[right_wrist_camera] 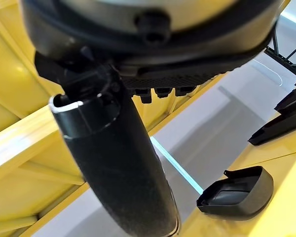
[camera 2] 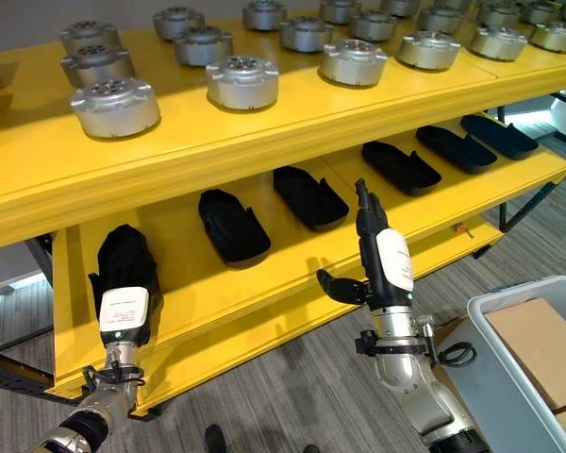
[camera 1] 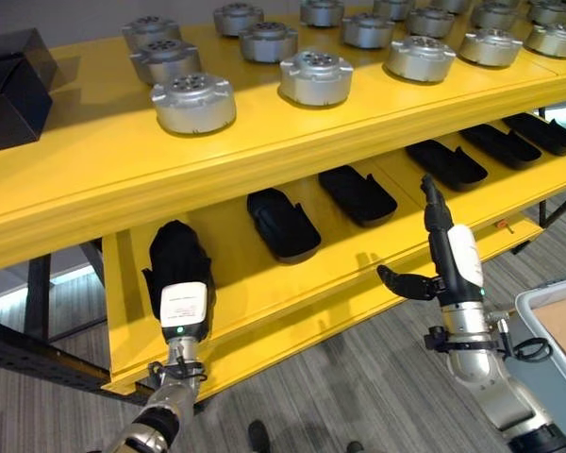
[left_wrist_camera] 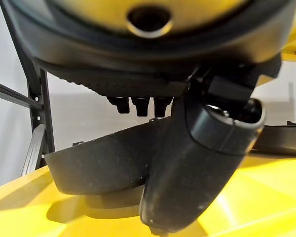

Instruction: Move parts from the plastic box to the shelf.

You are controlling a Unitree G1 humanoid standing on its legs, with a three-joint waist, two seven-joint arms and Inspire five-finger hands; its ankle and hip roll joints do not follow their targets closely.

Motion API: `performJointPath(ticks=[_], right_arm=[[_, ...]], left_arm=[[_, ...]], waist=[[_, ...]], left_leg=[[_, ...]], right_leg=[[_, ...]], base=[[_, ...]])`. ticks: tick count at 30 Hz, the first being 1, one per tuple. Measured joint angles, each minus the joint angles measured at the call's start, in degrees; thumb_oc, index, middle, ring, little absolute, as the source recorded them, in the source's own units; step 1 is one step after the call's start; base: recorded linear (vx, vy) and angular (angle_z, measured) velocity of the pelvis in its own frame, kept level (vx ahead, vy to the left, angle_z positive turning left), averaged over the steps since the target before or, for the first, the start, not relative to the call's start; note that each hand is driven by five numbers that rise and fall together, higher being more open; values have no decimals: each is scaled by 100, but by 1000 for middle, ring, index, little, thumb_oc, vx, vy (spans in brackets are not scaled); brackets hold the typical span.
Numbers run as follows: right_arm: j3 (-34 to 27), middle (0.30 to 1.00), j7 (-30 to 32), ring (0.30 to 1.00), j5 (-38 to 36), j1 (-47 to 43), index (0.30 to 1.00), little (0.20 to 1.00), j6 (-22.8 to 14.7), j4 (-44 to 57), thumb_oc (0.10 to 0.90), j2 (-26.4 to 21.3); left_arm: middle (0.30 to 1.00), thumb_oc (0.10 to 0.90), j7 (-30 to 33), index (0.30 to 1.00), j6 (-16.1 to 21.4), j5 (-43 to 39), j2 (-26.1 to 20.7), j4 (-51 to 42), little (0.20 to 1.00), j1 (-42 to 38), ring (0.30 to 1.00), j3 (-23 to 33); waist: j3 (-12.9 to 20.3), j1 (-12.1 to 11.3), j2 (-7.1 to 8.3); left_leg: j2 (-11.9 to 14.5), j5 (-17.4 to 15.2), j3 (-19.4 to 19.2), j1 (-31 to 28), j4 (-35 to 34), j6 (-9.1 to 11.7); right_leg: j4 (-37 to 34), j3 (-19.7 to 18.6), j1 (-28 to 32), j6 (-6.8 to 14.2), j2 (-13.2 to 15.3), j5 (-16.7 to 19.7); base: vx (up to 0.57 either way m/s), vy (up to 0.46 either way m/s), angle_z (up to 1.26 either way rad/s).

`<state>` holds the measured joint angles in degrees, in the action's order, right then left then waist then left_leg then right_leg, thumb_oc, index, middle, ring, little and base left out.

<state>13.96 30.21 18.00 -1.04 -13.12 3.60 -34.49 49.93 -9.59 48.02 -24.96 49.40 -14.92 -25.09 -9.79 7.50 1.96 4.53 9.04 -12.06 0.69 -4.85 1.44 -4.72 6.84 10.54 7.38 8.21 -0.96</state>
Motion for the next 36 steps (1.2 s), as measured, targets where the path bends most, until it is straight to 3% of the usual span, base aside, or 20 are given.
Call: performJointPath(ticks=[28,36], right_arm=[[121,1000,6,1000,1,-4,1000,1000,93,1,900,3],[125,1000,6,1000,-2,-12,1000,1000,127,2,900,3]], left_arm=[[1000,900,241,1000,-180,-47,-121,-845,1000,51,1000,9],[1000,900,223,1000,-269,-39,-368,-846,1000,46,1000,0]], waist=[[-13,-20,21],[-13,11,20]], left_leg=[[-1,1,2,-8,3,-2],[-1,1,0,-12,2,-2]], right_leg=[[-7,3,12,0,0,2],[-6,0,13,-1,1,2]], base=[[0,0,0],[0,0,0]])
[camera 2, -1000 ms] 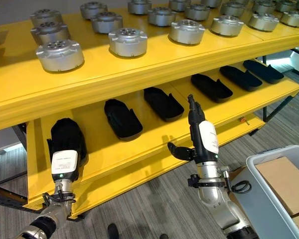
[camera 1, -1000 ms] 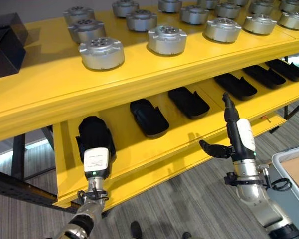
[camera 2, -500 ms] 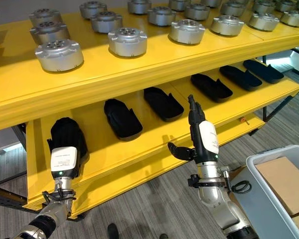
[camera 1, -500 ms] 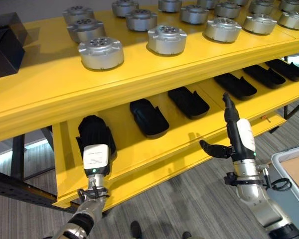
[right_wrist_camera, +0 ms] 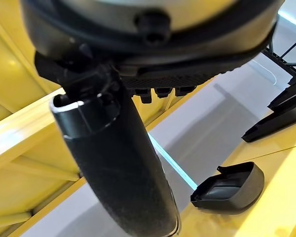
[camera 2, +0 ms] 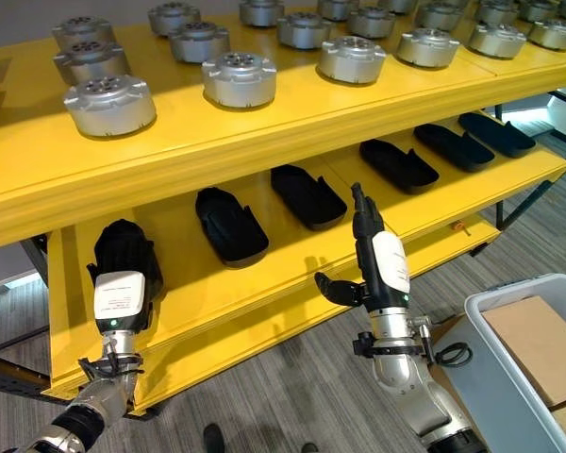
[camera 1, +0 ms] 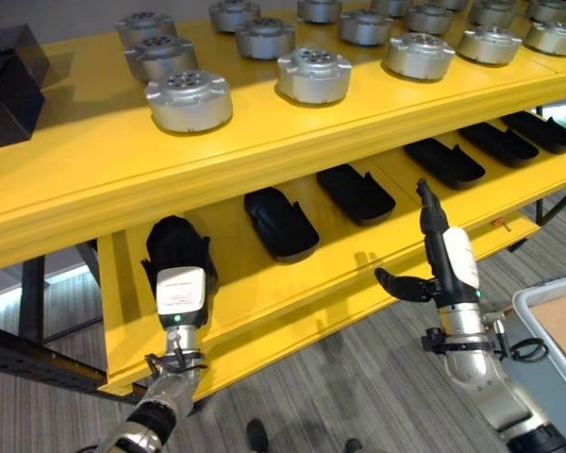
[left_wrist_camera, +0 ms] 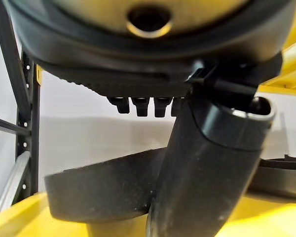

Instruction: Move parts from the plastic box to the shelf.

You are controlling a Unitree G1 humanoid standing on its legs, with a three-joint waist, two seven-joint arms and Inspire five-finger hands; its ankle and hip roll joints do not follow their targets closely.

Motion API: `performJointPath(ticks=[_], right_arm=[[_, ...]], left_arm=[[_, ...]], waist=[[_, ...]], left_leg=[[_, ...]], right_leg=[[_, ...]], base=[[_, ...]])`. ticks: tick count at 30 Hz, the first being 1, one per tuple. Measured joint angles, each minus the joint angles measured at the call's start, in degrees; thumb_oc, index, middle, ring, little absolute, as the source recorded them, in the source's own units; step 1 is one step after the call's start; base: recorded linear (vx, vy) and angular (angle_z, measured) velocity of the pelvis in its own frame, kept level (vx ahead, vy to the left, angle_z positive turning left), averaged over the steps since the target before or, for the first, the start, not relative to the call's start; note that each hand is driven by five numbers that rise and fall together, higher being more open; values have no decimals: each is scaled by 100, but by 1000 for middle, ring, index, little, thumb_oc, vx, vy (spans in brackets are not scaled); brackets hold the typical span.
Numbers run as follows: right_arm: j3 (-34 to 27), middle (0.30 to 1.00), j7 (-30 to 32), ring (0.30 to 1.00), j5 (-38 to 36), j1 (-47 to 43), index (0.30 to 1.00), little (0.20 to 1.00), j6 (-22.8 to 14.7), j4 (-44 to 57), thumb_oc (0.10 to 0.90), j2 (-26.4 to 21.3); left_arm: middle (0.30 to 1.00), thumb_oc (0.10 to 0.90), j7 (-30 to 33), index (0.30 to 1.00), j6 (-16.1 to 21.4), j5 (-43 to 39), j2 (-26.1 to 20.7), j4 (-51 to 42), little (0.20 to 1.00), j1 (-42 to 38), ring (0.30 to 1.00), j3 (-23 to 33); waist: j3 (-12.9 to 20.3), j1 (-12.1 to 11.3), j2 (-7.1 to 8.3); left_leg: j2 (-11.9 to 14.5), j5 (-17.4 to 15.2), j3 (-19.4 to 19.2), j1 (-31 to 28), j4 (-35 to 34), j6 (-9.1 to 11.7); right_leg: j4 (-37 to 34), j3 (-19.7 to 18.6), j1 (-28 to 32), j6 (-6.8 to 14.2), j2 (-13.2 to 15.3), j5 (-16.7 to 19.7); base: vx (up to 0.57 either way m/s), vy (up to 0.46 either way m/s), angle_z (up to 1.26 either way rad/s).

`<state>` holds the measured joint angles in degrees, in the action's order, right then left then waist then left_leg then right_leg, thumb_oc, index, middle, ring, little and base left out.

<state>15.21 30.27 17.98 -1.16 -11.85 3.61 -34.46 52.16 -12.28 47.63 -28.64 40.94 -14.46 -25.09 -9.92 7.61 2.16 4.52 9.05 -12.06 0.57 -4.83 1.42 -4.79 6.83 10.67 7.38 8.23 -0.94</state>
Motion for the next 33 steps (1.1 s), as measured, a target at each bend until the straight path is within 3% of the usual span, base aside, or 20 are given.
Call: performJointPath(ticks=[17,23,27,33], right_arm=[[36,1000,-1,1000,-2,0,1000,1000,21,0,900,-1],[149,1000,-2,1000,-2,-122,1000,1000,112,0,900,-4],[163,1000,-24,1000,-5,-299,1000,1000,242,11,900,-18],[171,1000,-132,1000,-21,-368,1000,1000,365,27,900,-152]], left_arm=[[1000,900,-113,1000,-92,-1,-81,20,1000,-15,1000,-7],[1000,900,-894,1000,511,-67,-239,-56,1000,-42,1000,-239],[1000,900,-1577,1000,848,-544,-375,-245,1000,-102,1000,-428],[1000,900,-2099,1000,1277,-900,-645,-503,1000,-113,1000,-433]], waist=[[-2,1,-3],[-18,3,-29],[-70,-2,-116],[-86,-20,-146]], left_leg=[[0,0,-3,-2,0,0],[-2,0,-3,-1,0,0],[-2,0,-3,-2,0,0],[-15,2,-8,-3,19,-2]], right_leg=[[1,-7,-3,0,1,0],[2,-8,-8,0,5,0],[5,-6,-9,0,6,1],[5,-8,-6,0,19,1]], base=[[0,0,0],[0,0,0],[0,0,0],[0,0,0]])
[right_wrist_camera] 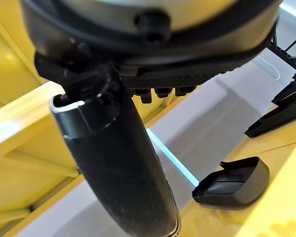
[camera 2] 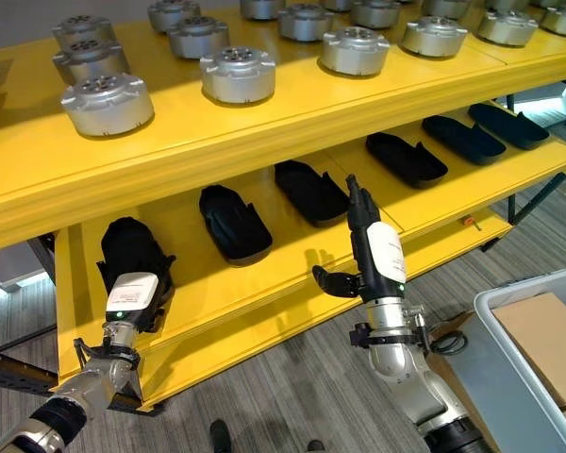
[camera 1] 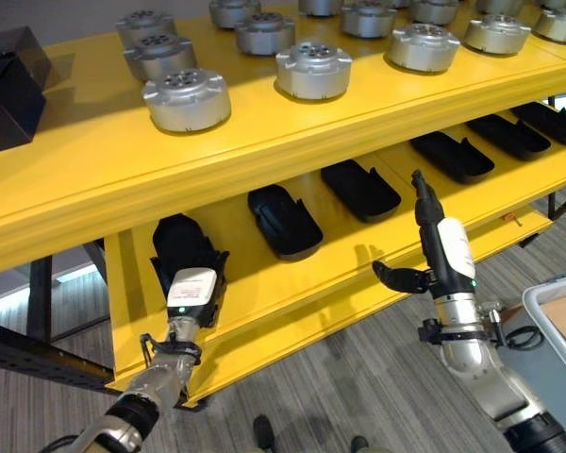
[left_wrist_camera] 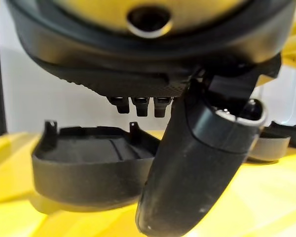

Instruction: Move parts from the plastic box to the shelf.

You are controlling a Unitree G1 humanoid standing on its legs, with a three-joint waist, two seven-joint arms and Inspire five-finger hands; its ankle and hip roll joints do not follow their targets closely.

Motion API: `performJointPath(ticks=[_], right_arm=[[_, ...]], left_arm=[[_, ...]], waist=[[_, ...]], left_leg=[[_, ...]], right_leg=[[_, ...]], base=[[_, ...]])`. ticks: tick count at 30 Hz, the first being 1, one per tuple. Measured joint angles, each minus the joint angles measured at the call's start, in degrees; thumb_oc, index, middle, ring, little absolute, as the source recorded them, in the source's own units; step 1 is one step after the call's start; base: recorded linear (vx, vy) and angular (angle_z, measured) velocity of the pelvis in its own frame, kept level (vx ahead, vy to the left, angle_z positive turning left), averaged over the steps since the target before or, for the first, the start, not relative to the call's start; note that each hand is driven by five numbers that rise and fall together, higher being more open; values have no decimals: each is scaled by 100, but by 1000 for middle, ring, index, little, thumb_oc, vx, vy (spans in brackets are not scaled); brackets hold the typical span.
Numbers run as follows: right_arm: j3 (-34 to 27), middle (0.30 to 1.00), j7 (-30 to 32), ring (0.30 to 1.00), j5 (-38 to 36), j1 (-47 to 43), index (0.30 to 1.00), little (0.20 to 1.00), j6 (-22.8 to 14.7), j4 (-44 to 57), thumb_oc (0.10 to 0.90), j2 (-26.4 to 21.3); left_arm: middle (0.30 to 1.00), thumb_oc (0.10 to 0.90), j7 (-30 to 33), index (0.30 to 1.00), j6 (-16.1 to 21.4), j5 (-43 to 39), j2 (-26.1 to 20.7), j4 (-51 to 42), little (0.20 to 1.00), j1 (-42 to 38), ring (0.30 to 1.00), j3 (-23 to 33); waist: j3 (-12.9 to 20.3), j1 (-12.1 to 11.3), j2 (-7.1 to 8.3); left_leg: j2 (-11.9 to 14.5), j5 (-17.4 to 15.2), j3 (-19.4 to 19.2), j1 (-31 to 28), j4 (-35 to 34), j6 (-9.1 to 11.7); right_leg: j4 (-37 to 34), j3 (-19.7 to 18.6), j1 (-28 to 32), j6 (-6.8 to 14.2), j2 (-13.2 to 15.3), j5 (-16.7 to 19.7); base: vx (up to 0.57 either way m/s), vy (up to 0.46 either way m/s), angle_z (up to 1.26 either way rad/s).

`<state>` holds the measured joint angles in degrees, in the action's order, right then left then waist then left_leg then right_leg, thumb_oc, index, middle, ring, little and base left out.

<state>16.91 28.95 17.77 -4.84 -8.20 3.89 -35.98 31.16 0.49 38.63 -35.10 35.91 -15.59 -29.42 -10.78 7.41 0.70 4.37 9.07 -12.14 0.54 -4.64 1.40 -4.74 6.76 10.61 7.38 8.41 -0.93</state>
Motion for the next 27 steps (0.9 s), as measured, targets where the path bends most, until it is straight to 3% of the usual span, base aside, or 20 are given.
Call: performJointPath(ticks=[11,15,22,27], right_arm=[[2,1000,-43,1000,-13,-5,1000,1000,15,0,900,-80],[5,1000,-43,1000,-104,-15,1000,1000,25,0,900,-106],[17,1000,-43,1000,-105,-25,1000,1000,55,0,900,-141],[18,1000,-42,1000,-111,-24,1000,1000,85,0,900,-150]], left_arm=[[1000,900,-576,1000,237,-4,-68,-130,1000,-136,1000,-22],[1000,900,-686,1000,258,-10,-285,-286,1000,-149,1000,-124],[1000,900,-678,1000,174,-4,-328,-408,1000,-154,1000,-200],[1000,900,-188,1000,-22,0,-333,-369,1000,-154,1000,-185]], waist=[[0,24,0],[0,26,1],[0,27,1],[0,15,0]], left_leg=[[-28,-5,-5,-58,-21,-7],[-30,-4,-7,-58,-20,-8],[-38,-6,-2,-59,-20,-10],[-40,-6,3,-62,-19,-10]], right_leg=[[-8,-4,41,5,33,-2],[-7,-5,56,6,34,0],[-9,0,65,7,39,0],[-10,5,72,7,40,0]], base=[[0,0,0],[0,0,0],[0,0,0],[0,0,0]])
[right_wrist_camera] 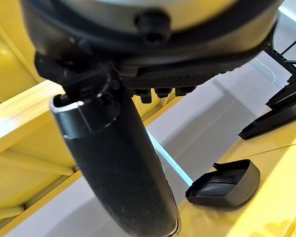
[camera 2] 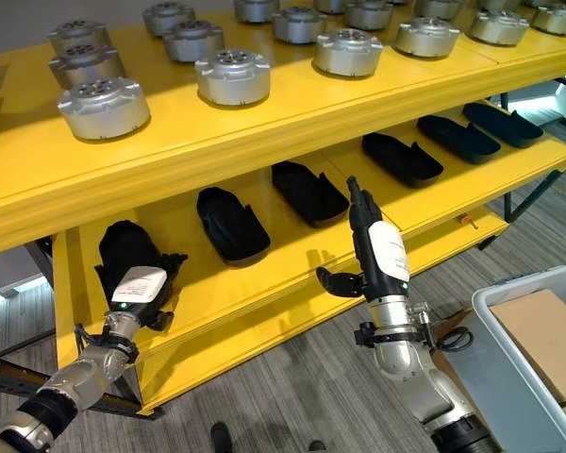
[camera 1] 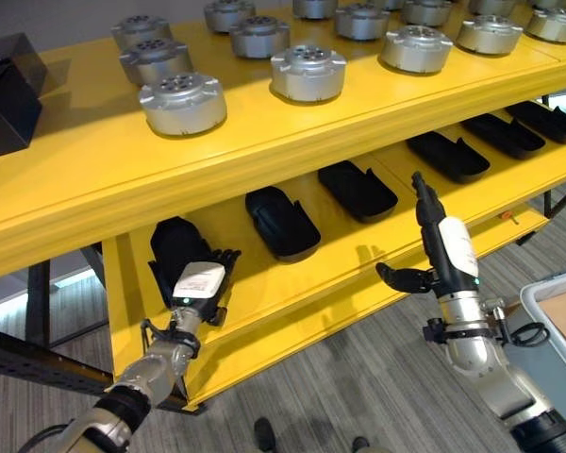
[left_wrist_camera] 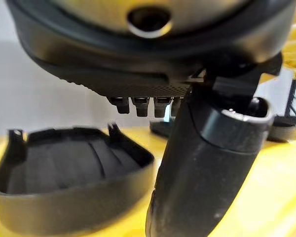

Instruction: Move parts from the plastic box to the shelf.

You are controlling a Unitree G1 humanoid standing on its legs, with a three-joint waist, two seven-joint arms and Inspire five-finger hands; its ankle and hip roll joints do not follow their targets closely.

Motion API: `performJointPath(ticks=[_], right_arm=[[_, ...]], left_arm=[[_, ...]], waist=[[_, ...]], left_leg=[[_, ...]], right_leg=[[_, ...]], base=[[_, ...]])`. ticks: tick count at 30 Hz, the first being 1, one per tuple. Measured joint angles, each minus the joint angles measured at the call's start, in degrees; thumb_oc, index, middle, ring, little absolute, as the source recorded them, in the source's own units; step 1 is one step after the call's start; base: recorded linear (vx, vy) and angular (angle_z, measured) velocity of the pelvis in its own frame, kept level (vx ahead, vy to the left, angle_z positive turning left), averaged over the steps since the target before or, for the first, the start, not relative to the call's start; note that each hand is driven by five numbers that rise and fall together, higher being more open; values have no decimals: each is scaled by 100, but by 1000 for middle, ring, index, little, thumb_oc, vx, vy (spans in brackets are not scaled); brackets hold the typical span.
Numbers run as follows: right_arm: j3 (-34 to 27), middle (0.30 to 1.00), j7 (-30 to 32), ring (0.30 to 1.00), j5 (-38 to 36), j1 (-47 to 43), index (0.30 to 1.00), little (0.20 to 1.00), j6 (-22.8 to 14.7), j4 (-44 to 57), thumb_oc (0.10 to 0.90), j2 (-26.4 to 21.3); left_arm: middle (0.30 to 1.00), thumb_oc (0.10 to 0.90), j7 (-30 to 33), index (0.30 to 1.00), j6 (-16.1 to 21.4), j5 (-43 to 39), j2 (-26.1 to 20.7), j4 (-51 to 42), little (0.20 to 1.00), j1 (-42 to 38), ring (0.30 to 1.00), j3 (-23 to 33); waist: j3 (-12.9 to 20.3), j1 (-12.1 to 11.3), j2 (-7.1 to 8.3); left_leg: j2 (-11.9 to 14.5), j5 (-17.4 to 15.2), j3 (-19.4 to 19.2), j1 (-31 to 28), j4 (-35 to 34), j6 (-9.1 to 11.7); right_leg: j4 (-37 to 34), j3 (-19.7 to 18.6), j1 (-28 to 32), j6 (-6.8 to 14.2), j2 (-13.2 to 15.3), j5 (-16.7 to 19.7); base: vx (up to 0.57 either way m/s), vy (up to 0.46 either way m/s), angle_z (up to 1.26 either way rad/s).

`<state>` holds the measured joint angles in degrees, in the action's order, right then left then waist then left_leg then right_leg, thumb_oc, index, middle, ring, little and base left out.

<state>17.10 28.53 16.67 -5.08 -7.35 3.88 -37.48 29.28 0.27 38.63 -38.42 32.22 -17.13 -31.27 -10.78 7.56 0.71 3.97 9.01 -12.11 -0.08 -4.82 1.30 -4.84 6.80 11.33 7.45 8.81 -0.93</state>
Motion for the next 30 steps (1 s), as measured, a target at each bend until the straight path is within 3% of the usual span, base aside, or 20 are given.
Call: performJointPath(ticks=[6,10,15,18,20,22,29,30], right_arm=[[-1,1000,82,1000,10,70,1000,1000,-7,0,900,4],[-6,1000,258,1000,20,345,1000,1000,-56,0,900,27],[-116,1000,415,1000,125,543,1000,1000,-112,107,900,122],[-404,1000,478,1000,105,973,1000,1000,-100,841,900,397],[-483,1000,481,1000,2,963,1000,1000,-108,990,900,506],[-495,1000,477,1000,-67,948,1000,1000,-103,978,900,479],[-449,1000,488,1000,-384,910,1000,1000,-110,870,900,15],[-447,1000,486,1000,-508,916,1000,1000,-112,867,900,19]], left_arm=[[1000,900,1287,1000,127,67,-15,-303,1000,167,1000,293],[1000,900,2085,1000,432,494,-50,-1494,1000,566,1000,841],[1000,900,2203,1000,974,662,-185,-2477,1000,797,1000,1145],[1000,900,430,1000,1898,-979,-97,-4723,1000,1785,1000,1394],[1000,900,-1042,1000,2555,-2099,281,-5391,1000,2343,1000,1183],[1000,900,-1931,1000,2639,-2966,247,-5404,1000,2358,1000,1103],[1000,900,-2939,1000,2557,-4365,111,-4576,1000,2226,1000,1048],[1000,900,-3410,1000,2384,-4906,117,-4534,1000,2228,1000,1012]], waist=[[0,-59,1],[1,-186,5],[5,-224,15],[6,-325,15],[13,-359,1],[45,-470,-54],[181,-475,-241],[182,-465,-240]], left_leg=[[0,0,11,-2,1,0],[-10,1,85,-2,-2,-1],[-10,1,148,-10,-3,8],[-8,49,183,4,20,0],[11,25,235,3,0,27],[53,17,252,12,-3,83],[103,134,320,168,7,46],[104,134,346,188,18,47]], right_leg=[[-2,10,9,0,-3,0],[-4,75,51,6,-7,-7],[-6,139,100,12,-16,-15],[-7,164,103,11,-33,-20],[-11,179,108,-18,-62,-45],[-12,190,103,-32,-107,-50],[-7,218,-8,-97,-186,13],[-7,249,-20,-98,-192,13]], base=[[0,-6,0],[-11,-48,8],[-46,-59,9],[-95,-110,4],[-66,-91,12],[-76,-81,4],[-73,-41,3],[-57,-29,9]])
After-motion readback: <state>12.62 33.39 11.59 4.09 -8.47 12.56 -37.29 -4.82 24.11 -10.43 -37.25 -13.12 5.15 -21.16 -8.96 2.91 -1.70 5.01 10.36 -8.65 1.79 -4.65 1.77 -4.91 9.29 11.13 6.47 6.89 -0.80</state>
